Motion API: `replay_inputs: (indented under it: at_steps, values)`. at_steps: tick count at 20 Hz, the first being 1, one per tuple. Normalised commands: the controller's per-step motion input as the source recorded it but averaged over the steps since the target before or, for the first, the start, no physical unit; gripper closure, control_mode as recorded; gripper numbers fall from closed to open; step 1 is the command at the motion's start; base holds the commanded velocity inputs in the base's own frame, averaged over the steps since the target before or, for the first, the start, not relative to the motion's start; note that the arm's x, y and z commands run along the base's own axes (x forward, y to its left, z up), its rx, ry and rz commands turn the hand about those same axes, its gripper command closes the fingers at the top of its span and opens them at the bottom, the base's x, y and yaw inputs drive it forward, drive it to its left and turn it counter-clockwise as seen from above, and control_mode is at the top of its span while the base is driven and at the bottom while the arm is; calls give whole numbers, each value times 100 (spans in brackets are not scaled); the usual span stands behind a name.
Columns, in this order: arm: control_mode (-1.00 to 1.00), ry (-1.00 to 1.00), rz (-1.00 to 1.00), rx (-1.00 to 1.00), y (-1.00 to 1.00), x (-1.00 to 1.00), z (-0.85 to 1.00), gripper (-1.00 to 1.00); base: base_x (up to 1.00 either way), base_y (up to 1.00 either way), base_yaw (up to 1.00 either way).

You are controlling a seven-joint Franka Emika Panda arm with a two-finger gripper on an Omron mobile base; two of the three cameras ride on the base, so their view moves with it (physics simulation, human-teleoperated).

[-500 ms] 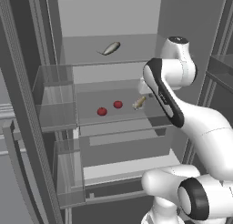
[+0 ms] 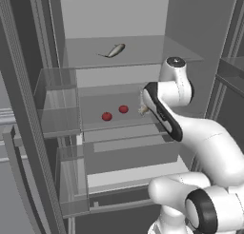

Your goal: Place one tomato and one fish in each tupperware on the nearby counter, to pack two identical lunches.

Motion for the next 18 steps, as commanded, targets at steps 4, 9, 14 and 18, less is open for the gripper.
replay_inputs:
  at_steps: [4,9,14,18]
  values:
    - [-100,-8,-21,9,0,90,-35,-100,0,0,0]
    - [-100,-2,-4,2,-1,95,-29,-100,0,0,0]
    - [-100,5,0,0,-12,80,-27,-100,0,0,0]
    - [-100,2,0,0,-12,72,-31,-100,0,0,0]
